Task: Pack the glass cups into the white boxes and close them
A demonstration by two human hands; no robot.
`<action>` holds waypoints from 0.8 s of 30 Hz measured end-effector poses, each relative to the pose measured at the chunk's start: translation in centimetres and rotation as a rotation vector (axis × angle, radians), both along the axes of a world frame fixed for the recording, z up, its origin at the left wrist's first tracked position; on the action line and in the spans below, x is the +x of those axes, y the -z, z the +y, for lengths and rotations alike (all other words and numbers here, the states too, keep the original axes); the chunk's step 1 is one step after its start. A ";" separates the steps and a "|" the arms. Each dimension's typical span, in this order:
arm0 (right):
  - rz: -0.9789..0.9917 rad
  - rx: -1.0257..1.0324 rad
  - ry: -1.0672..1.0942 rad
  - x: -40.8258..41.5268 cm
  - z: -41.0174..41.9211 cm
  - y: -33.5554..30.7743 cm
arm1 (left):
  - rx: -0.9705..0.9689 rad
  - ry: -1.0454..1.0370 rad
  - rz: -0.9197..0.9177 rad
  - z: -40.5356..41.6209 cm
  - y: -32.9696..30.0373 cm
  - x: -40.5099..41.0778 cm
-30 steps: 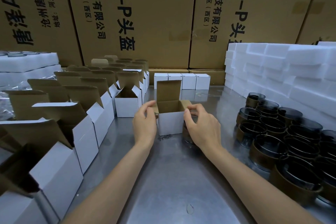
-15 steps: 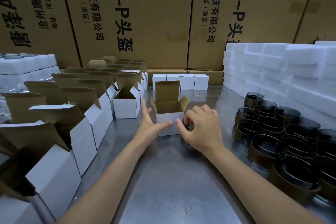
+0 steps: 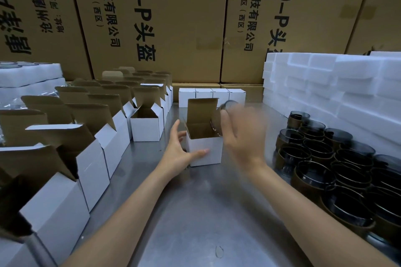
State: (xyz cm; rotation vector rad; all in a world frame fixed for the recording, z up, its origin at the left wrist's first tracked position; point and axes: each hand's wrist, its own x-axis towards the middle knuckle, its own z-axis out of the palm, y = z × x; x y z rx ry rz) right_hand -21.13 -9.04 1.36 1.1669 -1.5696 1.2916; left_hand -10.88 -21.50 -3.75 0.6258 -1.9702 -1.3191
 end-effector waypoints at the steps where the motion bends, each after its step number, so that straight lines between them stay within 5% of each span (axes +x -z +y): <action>1: 0.026 -0.004 -0.004 0.0 0.0 -0.3 | -0.007 0.014 0.006 0.1 0.0 0.0; 7: 0.165 0.167 0.061 0.1 -0.2 0.7 | -0.058 0.070 0.000 0.9 0.0 0.0; 18: 0.141 0.453 0.092 -0.8 -0.2 2.4 | -0.148 0.091 -0.006 1.2 0.0 0.2; 21: -0.033 0.213 -0.027 -0.8 -0.2 1.8 | -0.002 0.095 0.047 1.4 -0.7 0.2; 24: -0.552 -0.006 -0.294 -1.0 -0.7 0.9 | 0.355 0.060 0.191 0.8 -1.6 -0.1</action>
